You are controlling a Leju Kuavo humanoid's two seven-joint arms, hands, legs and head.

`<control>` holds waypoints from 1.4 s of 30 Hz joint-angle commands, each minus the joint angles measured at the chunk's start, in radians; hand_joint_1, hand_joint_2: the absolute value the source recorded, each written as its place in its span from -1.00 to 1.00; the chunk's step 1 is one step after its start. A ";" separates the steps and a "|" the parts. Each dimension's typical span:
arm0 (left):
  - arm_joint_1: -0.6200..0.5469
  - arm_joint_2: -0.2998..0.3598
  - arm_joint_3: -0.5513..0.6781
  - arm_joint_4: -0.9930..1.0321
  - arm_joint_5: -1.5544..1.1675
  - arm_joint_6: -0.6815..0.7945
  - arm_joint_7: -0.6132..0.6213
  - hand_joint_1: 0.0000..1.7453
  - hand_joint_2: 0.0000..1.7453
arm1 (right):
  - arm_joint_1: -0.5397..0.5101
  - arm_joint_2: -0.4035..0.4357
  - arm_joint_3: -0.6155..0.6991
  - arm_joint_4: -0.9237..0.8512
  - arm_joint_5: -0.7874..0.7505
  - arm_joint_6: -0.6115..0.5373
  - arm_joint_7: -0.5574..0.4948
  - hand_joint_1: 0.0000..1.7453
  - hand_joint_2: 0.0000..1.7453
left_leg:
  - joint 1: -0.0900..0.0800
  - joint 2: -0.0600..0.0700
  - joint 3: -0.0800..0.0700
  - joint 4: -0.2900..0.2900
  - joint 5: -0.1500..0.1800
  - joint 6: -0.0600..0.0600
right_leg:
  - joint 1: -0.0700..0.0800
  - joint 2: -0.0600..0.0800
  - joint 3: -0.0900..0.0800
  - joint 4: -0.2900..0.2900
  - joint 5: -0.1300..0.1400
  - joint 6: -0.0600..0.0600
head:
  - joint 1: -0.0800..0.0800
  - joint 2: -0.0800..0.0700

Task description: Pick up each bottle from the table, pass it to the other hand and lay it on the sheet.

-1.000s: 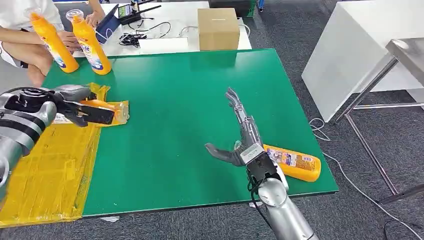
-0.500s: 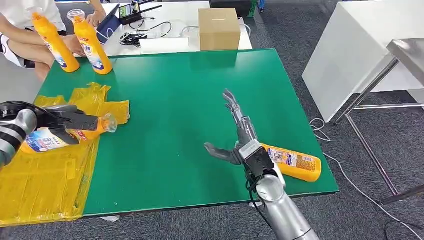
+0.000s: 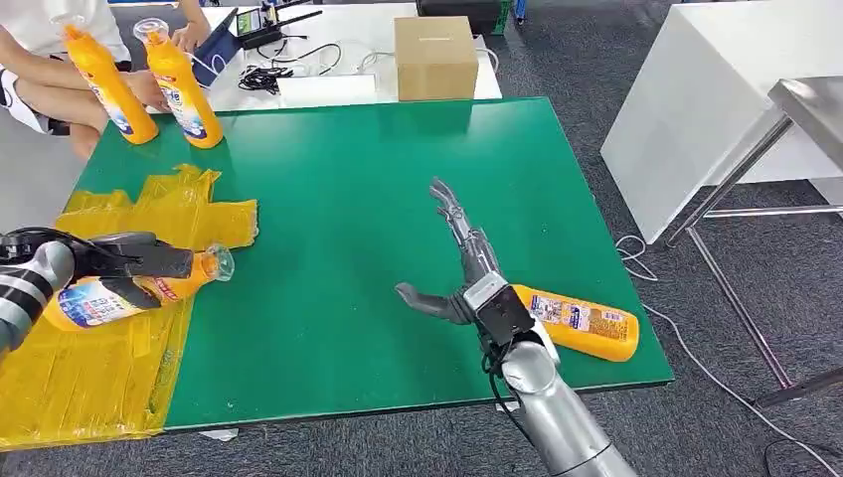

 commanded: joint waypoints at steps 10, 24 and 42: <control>0.102 -0.062 -0.117 0.016 0.007 0.067 0.007 1.00 1.00 | -0.076 0.015 0.059 0.120 -0.013 0.008 0.000 -1.00 1.00 | 0.000 0.001 0.006 -0.001 -0.002 -0.001 | 0.000 0.000 0.006 -0.001 -0.002 0.001 | 0.000 0.000; 0.150 -0.124 -0.145 0.032 0.035 0.244 0.105 -1.00 1.00 | -0.080 0.020 0.062 0.135 -0.008 0.009 0.002 -1.00 1.00 | -0.001 0.000 0.007 -0.001 -0.001 -0.001 | -0.001 -0.001 0.007 -0.001 -0.002 0.001 | 0.000 0.000; 0.141 -0.130 -0.125 -0.004 0.056 0.352 0.109 -1.00 1.00 | -0.069 0.017 0.052 0.130 -0.002 0.006 0.006 -1.00 1.00 | 0.000 0.000 0.006 0.000 0.000 -0.001 | 0.000 -0.001 0.006 -0.001 -0.001 0.000 | 0.000 0.000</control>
